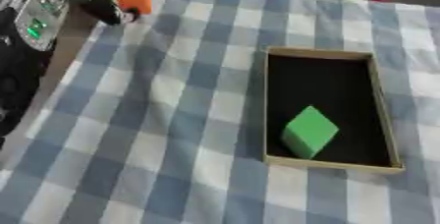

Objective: Pick up objects on the table and place them in the box.

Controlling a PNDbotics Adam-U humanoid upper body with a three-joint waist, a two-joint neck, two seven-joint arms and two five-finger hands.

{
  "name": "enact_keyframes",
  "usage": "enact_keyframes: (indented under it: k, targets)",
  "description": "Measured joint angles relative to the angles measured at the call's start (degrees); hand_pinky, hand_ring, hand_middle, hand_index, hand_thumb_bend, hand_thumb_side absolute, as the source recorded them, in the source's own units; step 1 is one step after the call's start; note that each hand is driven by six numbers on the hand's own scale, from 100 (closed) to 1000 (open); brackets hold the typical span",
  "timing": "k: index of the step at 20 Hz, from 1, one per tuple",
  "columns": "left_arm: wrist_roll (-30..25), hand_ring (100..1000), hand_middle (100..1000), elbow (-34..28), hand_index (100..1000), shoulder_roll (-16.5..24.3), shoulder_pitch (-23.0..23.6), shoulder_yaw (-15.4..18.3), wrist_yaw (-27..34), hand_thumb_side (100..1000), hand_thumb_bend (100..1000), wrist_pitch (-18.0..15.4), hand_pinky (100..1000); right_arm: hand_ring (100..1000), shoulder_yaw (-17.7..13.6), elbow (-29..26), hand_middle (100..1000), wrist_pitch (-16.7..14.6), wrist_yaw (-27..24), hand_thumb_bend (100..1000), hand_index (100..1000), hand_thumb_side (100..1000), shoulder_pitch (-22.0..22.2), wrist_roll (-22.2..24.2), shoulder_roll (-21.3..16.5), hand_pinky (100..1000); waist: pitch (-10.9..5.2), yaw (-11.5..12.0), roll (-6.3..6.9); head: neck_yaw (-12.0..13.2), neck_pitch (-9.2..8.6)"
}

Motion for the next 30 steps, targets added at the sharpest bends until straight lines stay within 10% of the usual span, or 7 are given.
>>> enact_keyframes:
  k: [30]
  targets:
    - [-3.76, 593, 512, -44.07, 704, -3.48, 6.67, -18.47, 7.57, 170, 204, -1.95, 582, 761, 1.13, 0.0, 754, -0.28, 0.41, 100, 782, 1000, 1.48, 1.0, 1.23, 783, -9.4, 3.19, 3.64, -10.08, 11.14]
